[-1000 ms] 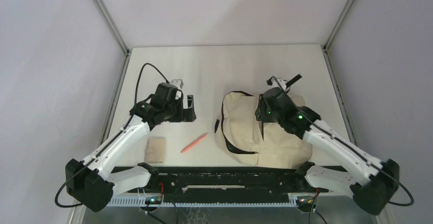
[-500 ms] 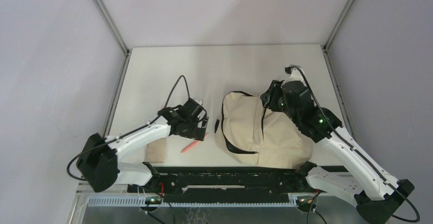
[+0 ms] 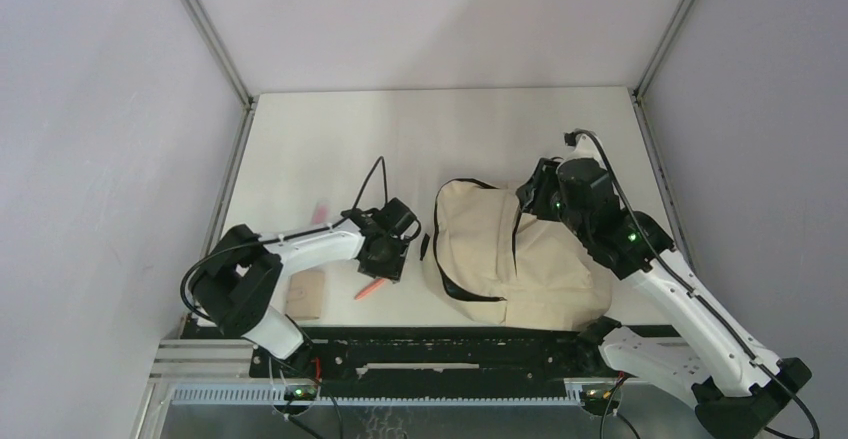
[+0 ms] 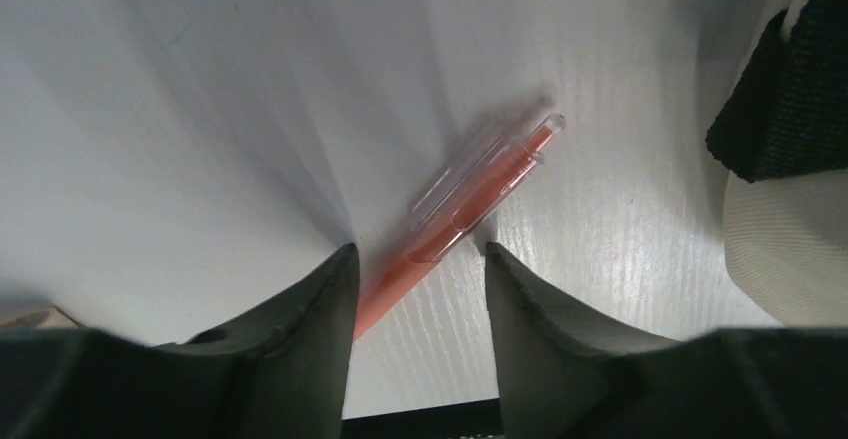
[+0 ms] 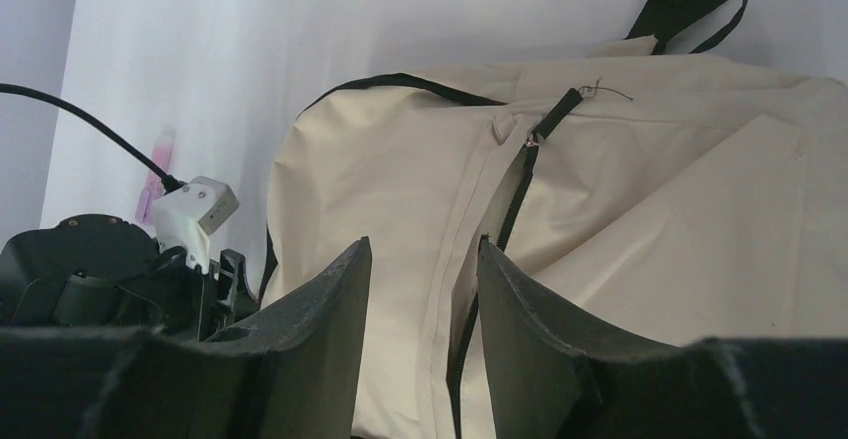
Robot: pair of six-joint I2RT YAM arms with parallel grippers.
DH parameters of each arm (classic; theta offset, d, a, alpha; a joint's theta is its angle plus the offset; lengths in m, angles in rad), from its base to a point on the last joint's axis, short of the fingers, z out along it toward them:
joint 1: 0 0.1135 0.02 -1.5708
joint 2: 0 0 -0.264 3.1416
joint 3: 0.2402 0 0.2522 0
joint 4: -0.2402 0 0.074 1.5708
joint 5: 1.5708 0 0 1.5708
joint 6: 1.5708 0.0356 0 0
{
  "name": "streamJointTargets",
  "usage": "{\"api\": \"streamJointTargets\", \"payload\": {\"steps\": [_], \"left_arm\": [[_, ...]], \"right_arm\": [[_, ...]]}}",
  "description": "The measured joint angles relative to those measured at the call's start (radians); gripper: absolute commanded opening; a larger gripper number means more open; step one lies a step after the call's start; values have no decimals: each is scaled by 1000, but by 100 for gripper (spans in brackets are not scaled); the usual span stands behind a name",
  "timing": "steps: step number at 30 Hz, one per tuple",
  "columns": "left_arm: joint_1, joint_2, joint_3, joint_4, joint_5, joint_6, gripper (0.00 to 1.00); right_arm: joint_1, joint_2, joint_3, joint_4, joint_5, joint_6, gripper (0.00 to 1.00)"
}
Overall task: Pack the student bag
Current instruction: Pick up the stationery from the center of the board.
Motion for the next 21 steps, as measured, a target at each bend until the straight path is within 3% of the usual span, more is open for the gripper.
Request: {"api": "streamJointTargets", "payload": {"steps": [2, 4, 6, 13, 21], "left_arm": [[0, 5, 2, 5, -2, -2, 23], [0, 10, 8, 9, -8, -11, 8], [0, 15, 15, 11, -10, -16, 0], [19, -18, 22, -29, -13, -18, 0], [128, -275, 176, -74, 113, -17, 0]], "right_arm": [[-3, -2, 0, -3, -2, 2, 51], [-5, -2, -1, -4, -5, 4, 51], [-10, -2, -3, -6, -10, 3, 53], [-83, 50, -3, -43, -32, 5, 54], [-96, 222, -4, -134, -69, 6, 59]]}}
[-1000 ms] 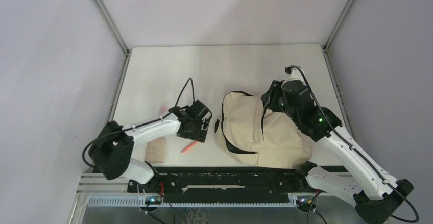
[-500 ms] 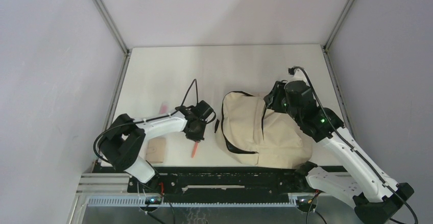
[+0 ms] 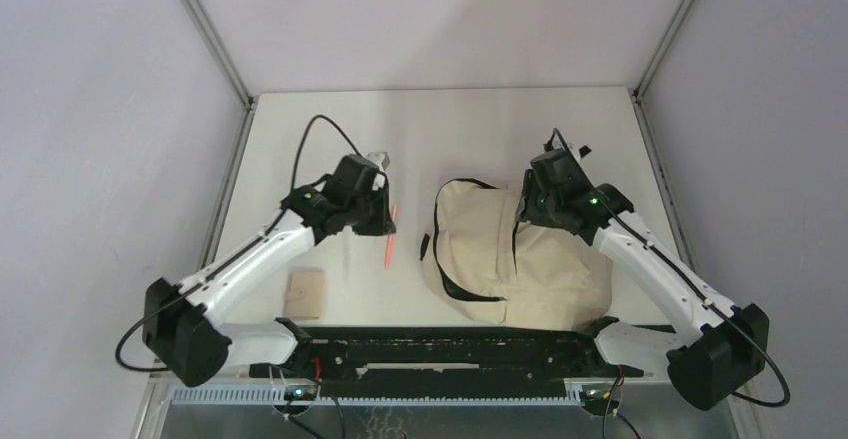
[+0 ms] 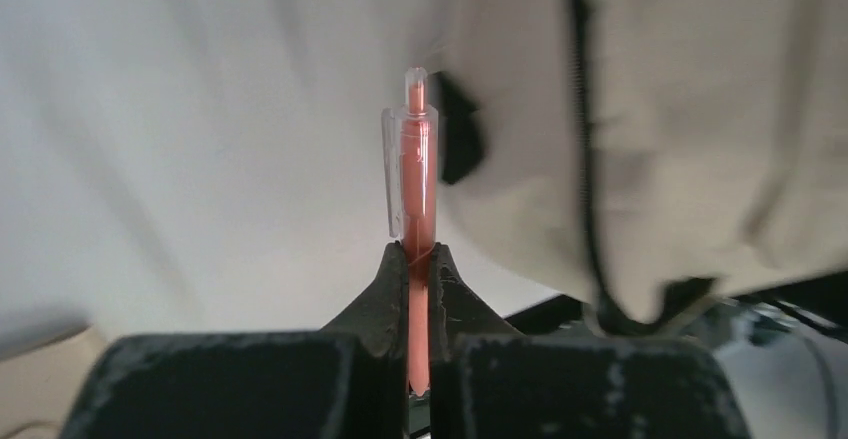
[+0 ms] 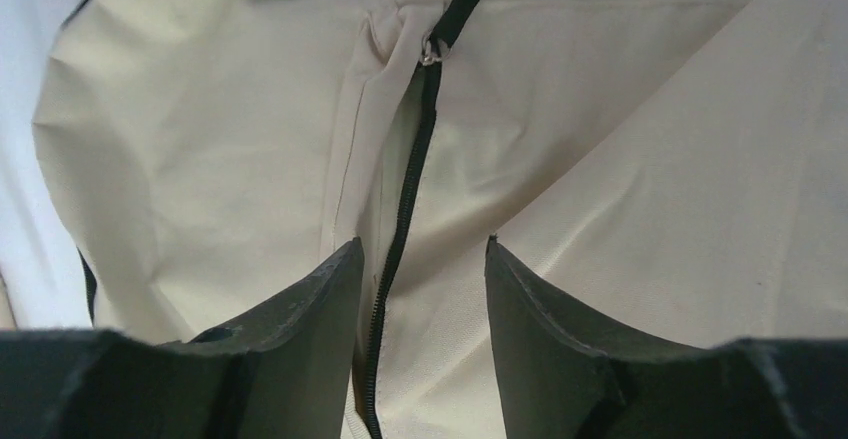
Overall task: Pack the student bag
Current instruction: Pick up the stationery from the center of the board, then place the stationery in the student bag.
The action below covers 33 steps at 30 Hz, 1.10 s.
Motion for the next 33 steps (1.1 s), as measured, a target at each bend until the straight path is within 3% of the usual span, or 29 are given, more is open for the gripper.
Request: {"api": "streamJointTargets", "payload": {"steps": [4, 7, 11, 13, 17, 26, 33], "left_arm": [[2, -52, 91, 26, 121, -7, 0], [0, -53, 113, 59, 209, -28, 0], [-3, -46, 113, 85, 293, -64, 0], [-10, -35, 124, 103, 327, -82, 0], [-38, 5, 173, 139, 386, -108, 0], [-116, 188, 351, 214, 504, -151, 0], [-173, 362, 439, 282, 617, -220, 0]], "right_arm": [[36, 46, 0, -5, -4, -6, 62], [56, 98, 0, -3, 0, -7, 57], [63, 152, -25, 25, 28, -9, 35], [61, 138, -35, 28, 46, -10, 20], [44, 84, -70, 37, 55, -1, 0], [-2, -79, -86, 18, 14, 2, 0], [-26, -177, -86, 32, -113, -20, 0]]}}
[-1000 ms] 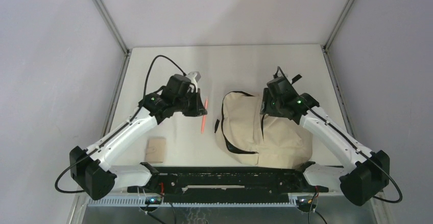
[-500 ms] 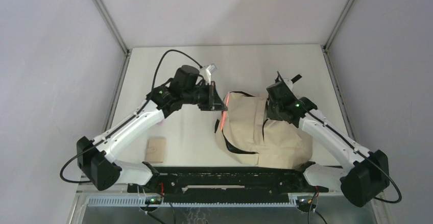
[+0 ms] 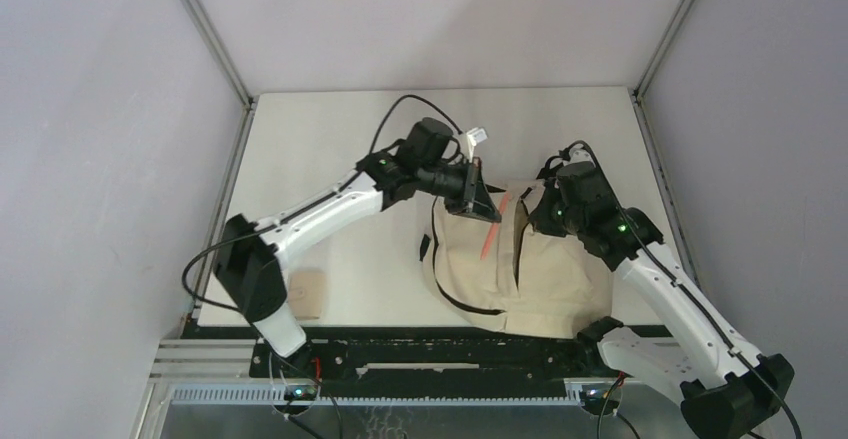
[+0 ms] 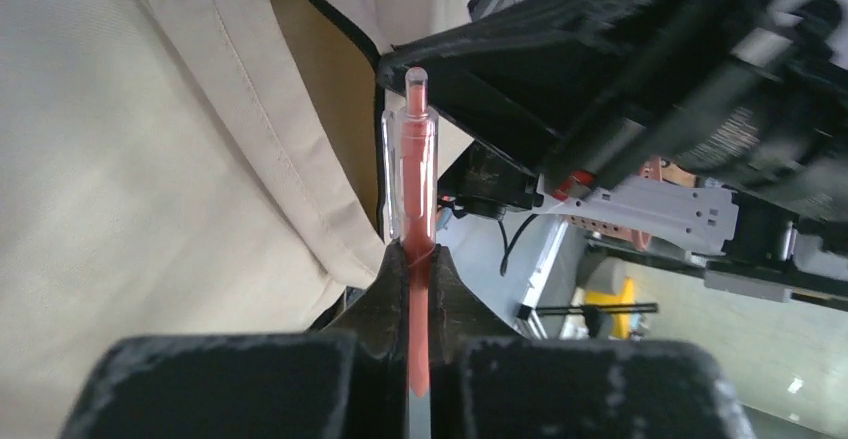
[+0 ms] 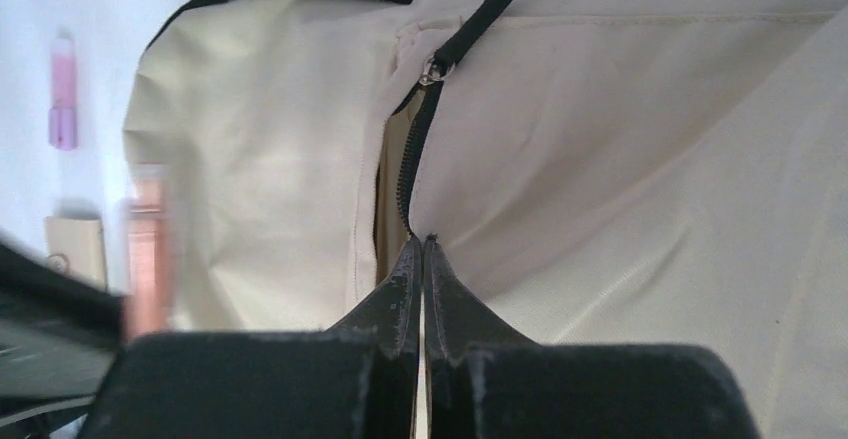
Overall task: Pack the student bag
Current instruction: Place the stationery in the student bag.
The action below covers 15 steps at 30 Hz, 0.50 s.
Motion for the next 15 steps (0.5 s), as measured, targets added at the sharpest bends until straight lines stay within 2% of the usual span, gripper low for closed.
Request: {"api": "streamJointTargets", "payload": {"steps": [6, 15], "left_arm": [[-26, 134, 18, 18, 47, -60, 0], [-26, 234, 24, 31, 80, -114, 0]], "right_arm": [[-27, -13, 0, 5, -84, -5, 0], [-37, -12, 0, 11, -122, -8, 0]]}}
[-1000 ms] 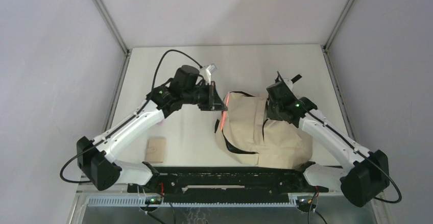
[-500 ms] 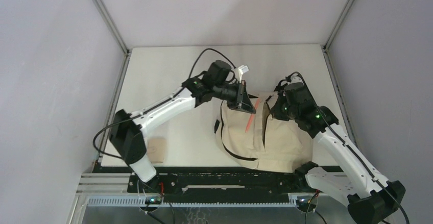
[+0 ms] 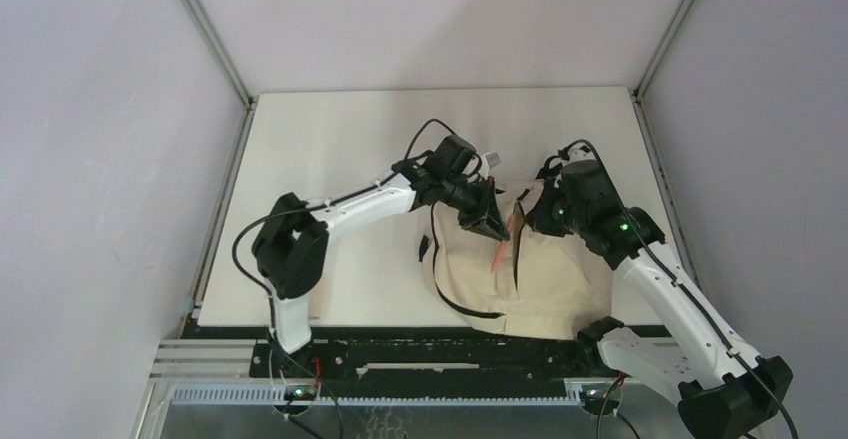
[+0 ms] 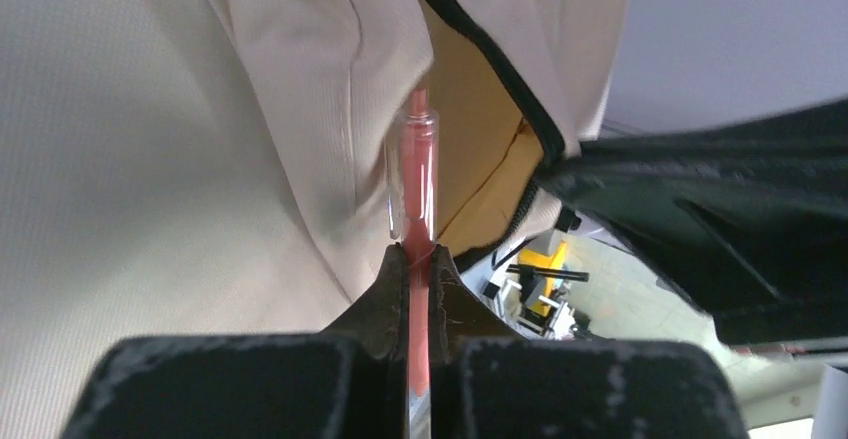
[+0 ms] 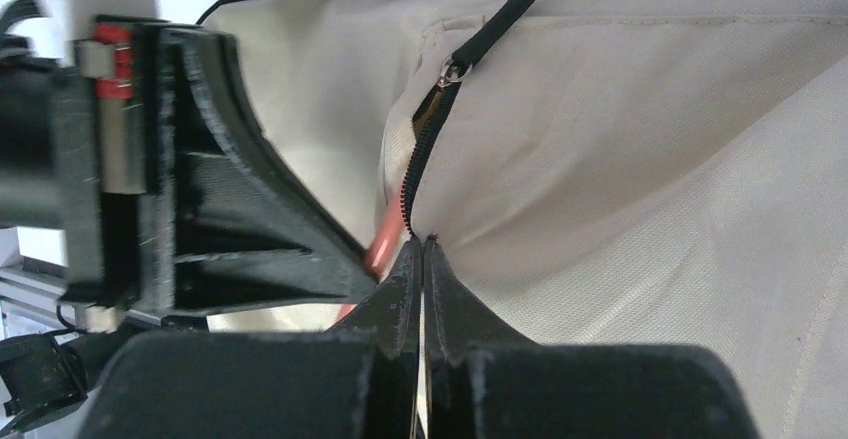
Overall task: Pack the student bag
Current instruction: Place the stationery in the student bag.
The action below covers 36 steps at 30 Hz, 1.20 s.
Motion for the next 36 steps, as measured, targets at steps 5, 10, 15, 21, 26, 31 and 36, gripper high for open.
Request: {"api": "streamJointTargets", "payload": {"steps": [5, 10, 15, 21, 26, 31, 36], "left_arm": [[-13, 95, 72, 12, 18, -18, 0], [-38, 172, 163, 72, 41, -41, 0], [-49, 203, 173, 146, 44, -68, 30], [-42, 225, 161, 176, 42, -68, 57], [-42, 192, 153, 131, 3, -5, 57], [-42, 111, 101, 68, -43, 89, 55], [-45, -23, 44, -51, -75, 204, 49]], "right_arm": [[-2, 7, 0, 8, -12, 0, 0], [-4, 7, 0, 21, -26, 2, 0], [-10, 7, 0, 24, -18, 2, 0], [-22, -5, 9, 24, 4, 3, 0], [-21, -9, 13, 26, -13, 5, 0], [-19, -1, 13, 28, -55, 8, 0], [-13, 12, 15, 37, -89, 12, 0]]}}
